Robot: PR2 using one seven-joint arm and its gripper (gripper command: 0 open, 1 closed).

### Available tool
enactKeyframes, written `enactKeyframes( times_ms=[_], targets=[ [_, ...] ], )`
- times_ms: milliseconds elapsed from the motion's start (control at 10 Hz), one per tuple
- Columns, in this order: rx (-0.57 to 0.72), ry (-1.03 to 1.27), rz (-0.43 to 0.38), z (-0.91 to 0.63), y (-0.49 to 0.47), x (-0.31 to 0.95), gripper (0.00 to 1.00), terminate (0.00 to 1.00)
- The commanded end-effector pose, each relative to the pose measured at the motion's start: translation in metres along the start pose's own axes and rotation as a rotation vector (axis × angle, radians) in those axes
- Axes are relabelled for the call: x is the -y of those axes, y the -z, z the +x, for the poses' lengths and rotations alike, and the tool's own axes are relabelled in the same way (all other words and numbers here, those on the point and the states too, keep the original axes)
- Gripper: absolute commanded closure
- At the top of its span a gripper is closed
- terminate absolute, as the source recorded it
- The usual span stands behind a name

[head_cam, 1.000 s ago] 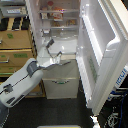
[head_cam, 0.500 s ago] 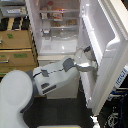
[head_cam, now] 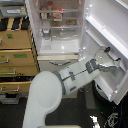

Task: Opening the fridge

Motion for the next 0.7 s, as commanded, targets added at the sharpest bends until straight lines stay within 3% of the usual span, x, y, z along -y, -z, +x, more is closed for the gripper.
enactKeyframes(
  times_ms=[100, 300, 400, 700],
  targets=[
    [-0.006, 0.545, 0.064, 0.249, 0.090, 0.437, 0.00, 0.00],
    [0.107, 0.527, 0.073, 0.114, 0.086, 0.273, 0.00, 0.00],
    [0.152, 0.332, 0.087, 0.003, 0.097, 0.091, 0.00, 0.00],
    [0.167, 0.034, 0.097, -0.193, 0.117, -0.099, 0.00, 0.00]
  ],
)
